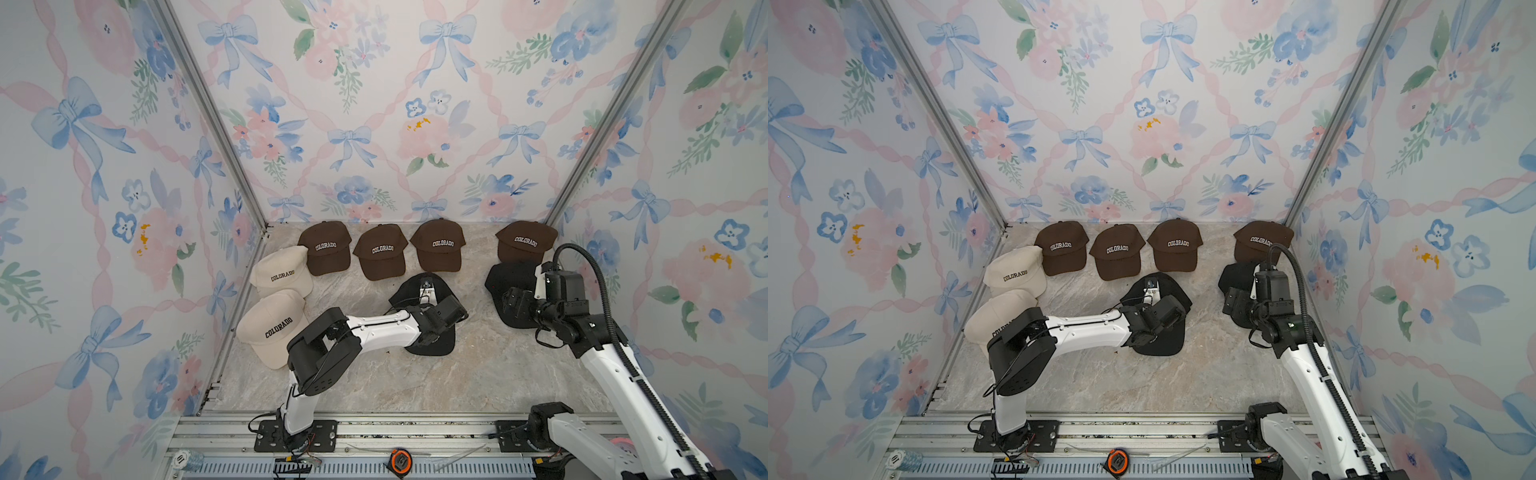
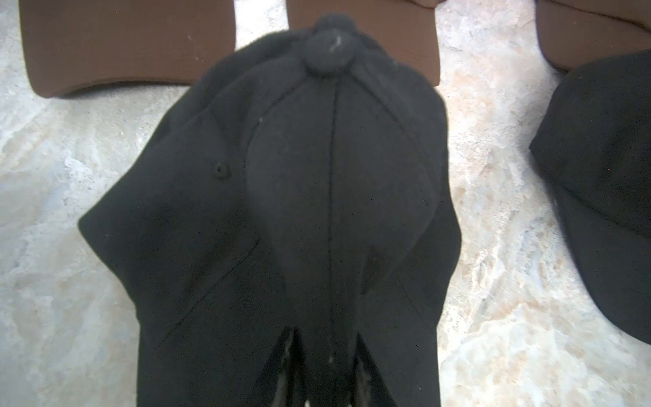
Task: Stack the baseball caps by color
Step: Place the baseball cap on the baseball cap.
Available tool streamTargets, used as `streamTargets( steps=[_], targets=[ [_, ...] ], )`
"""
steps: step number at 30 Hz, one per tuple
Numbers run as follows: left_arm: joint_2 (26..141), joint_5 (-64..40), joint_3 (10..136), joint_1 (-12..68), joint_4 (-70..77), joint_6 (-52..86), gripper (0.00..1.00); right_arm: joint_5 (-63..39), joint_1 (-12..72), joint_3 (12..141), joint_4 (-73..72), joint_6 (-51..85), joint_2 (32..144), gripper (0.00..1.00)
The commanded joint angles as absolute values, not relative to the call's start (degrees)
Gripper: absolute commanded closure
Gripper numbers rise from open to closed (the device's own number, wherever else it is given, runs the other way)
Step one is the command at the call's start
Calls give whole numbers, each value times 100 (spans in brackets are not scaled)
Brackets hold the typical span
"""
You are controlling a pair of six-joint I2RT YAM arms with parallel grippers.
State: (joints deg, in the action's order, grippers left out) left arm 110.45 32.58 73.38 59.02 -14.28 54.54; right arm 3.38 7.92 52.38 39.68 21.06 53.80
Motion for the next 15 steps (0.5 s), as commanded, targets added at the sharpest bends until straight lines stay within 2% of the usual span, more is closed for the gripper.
streamTargets(
  steps=[1,10,15],
  targets=[
    [10853,3252,6932,5769,-1651,5477,70,360,801,5405,4008,2153,5483,4],
    [10248,3167,6057,5513,-1186,5327,68,550,1026,5637,3999,2213,5854,4],
    [9974,3104,5718,5380,-960,5128,61,726,1233,5812,4015,2275,6100,4]
  ],
)
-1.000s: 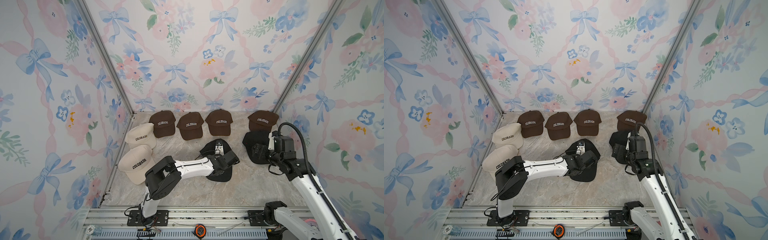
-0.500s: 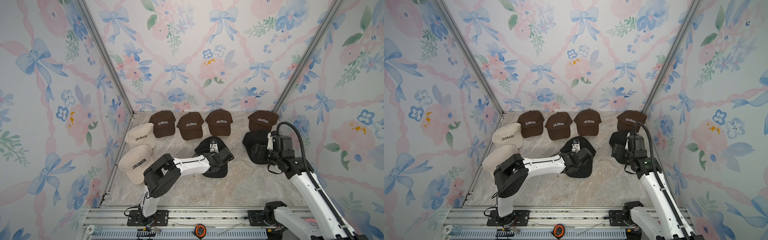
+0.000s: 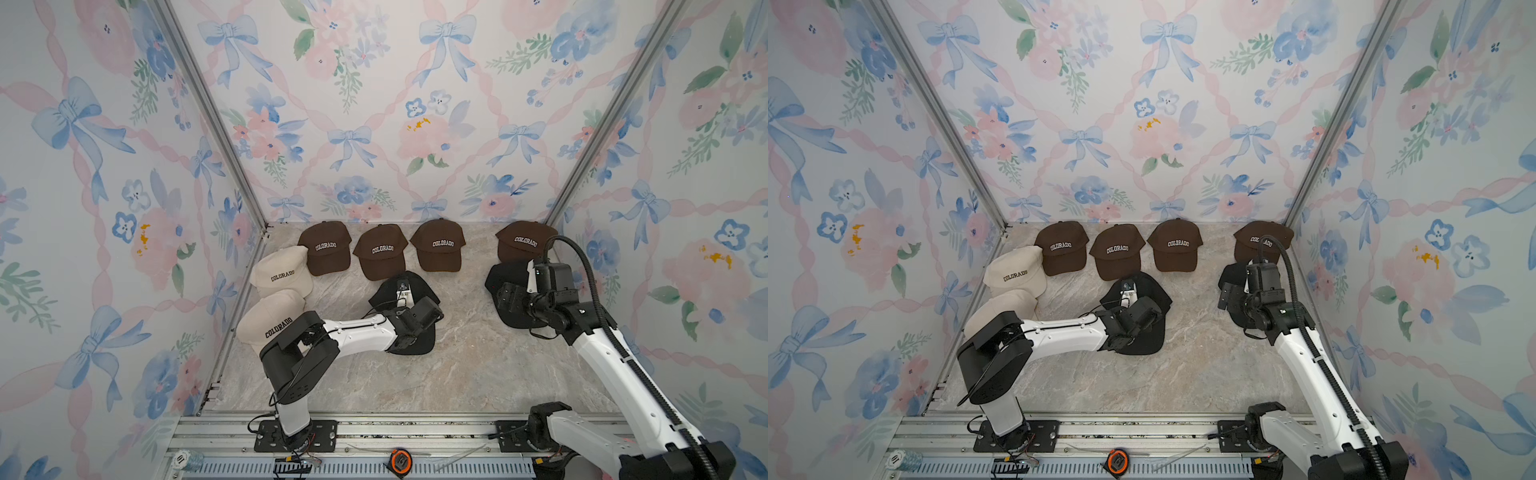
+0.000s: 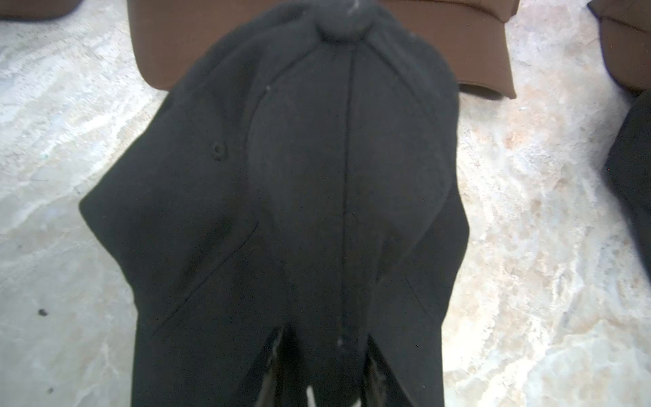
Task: Stack the baseball caps by color
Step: Place the baseball cap on the baseball cap, then pick up the baseball cap from the center of the board.
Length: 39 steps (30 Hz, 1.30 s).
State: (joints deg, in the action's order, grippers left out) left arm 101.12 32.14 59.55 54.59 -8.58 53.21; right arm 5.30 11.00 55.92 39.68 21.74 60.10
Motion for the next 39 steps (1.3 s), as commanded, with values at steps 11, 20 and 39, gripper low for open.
streamTargets(
  steps=[11,20,39],
  targets=[
    [9166,2828,5440,5344,-748,4591,2,1061,1087,6238,4175,2089,6708,4],
    [8343,2403,5517,5375,-725,3640,2,973,417,6322,3999,1826,7404,4],
    [7970,1427,5615,5715,25,1898,2,1406,-290,6570,3063,1202,8819,2]
  ],
)
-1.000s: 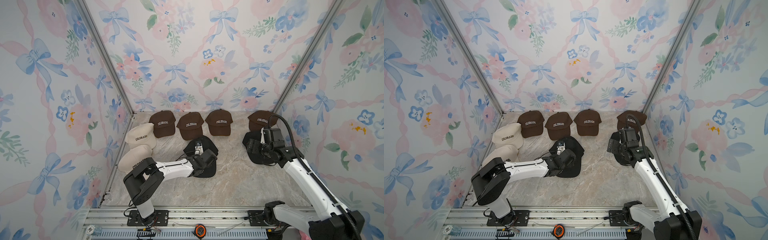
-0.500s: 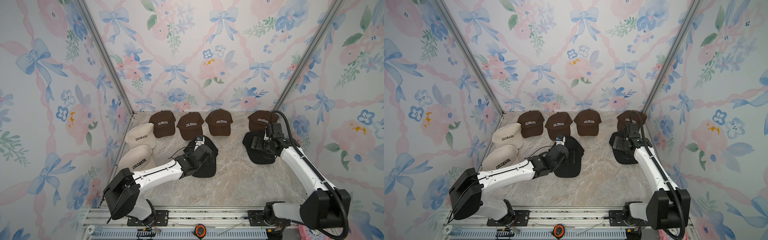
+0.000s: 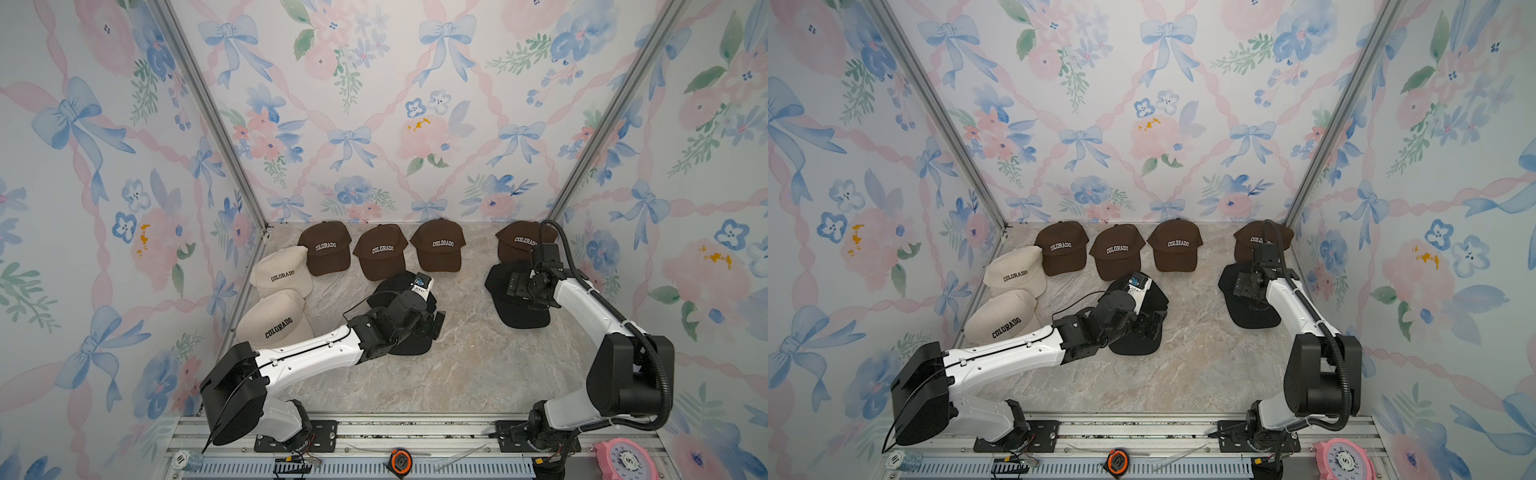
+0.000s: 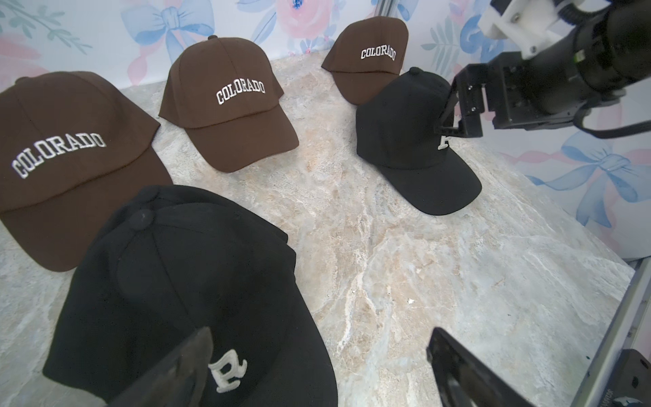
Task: Stack the baseball caps by color
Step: Pick up the baseball cap from the center of the board.
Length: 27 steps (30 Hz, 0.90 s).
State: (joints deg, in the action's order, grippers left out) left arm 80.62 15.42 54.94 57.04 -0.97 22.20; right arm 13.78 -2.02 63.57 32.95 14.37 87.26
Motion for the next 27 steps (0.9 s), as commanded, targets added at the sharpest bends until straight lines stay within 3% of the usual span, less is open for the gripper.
streamTargets(
  steps=[1,9,15,21,27],
  targets=[
    [7964,1407,5600,5713,43,1856,2,1328,-313,6595,3009,1137,8868,4],
    [8028,1394,5587,5704,114,1610,2,1040,-402,6894,2899,862,9337,8],
    [8134,1380,5605,5656,128,1589,2,888,-413,7139,2892,789,9799,17],
    [8217,1378,5608,5590,88,1634,2,848,-414,7259,2883,762,10101,39],
    [8299,1387,5693,5579,0,1667,2,810,-412,7305,2964,759,10234,76]
  ],
)
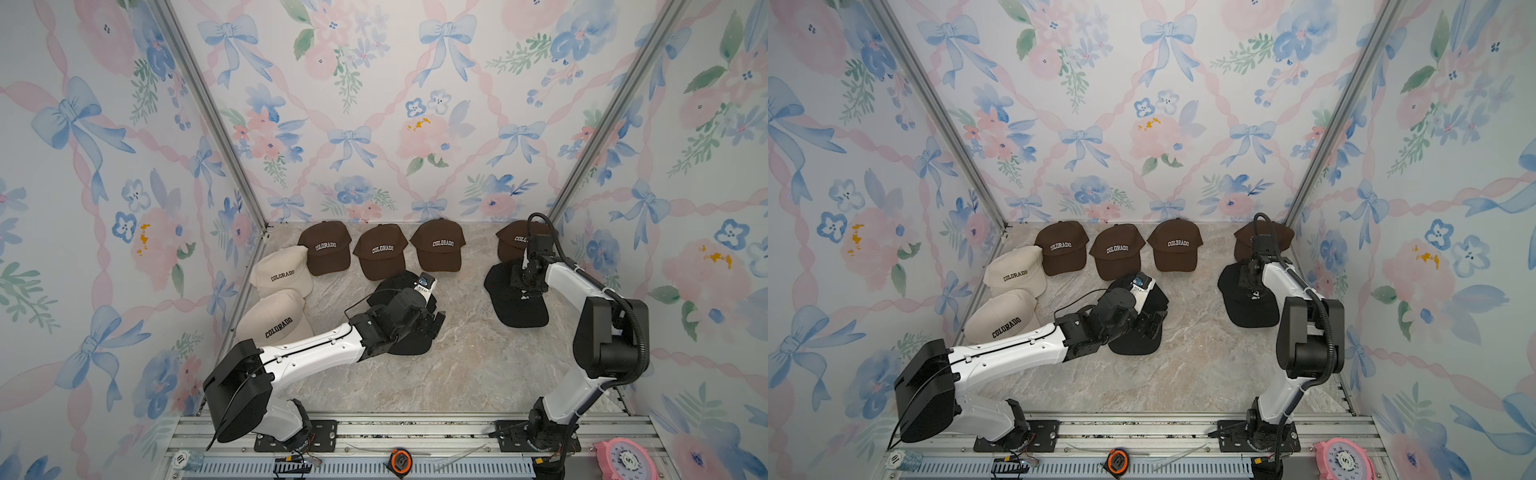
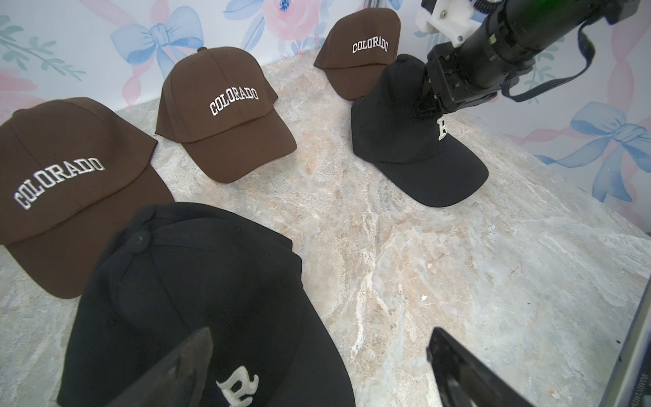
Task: Stack the baseball caps by color
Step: Pick up the baseball cap from the center of the board, then adjust the baseball cap at the center of the board.
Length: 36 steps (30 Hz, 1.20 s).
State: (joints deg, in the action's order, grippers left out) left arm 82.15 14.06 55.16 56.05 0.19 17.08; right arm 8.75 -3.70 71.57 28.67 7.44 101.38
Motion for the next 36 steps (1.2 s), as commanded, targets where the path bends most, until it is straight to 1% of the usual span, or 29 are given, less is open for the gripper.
streamTargets(
  steps=[1,2,3,12,20,29,36],
  targets=[
    [8312,1393,5705,5566,-13,1668,2,809,-420,7315,2988,763,10240,83],
    [8312,1405,5713,5568,-33,1670,2,800,-418,7342,3054,759,10241,95],
    [8316,1410,5720,5564,-45,1678,2,804,-421,7363,3112,795,10238,100],
    [8103,1487,5618,5564,-173,1766,2,536,-305,7290,3353,1125,9625,100],
    [7427,1856,5295,5565,-447,1999,2,676,290,7413,3933,1510,8779,99],
    [6069,2443,4571,5564,-1067,2522,2,1108,2045,7641,4412,2345,8087,99],
    [4498,2710,3742,5555,-1567,2976,2,1795,3464,7856,4572,3059,7888,97]
  ],
)
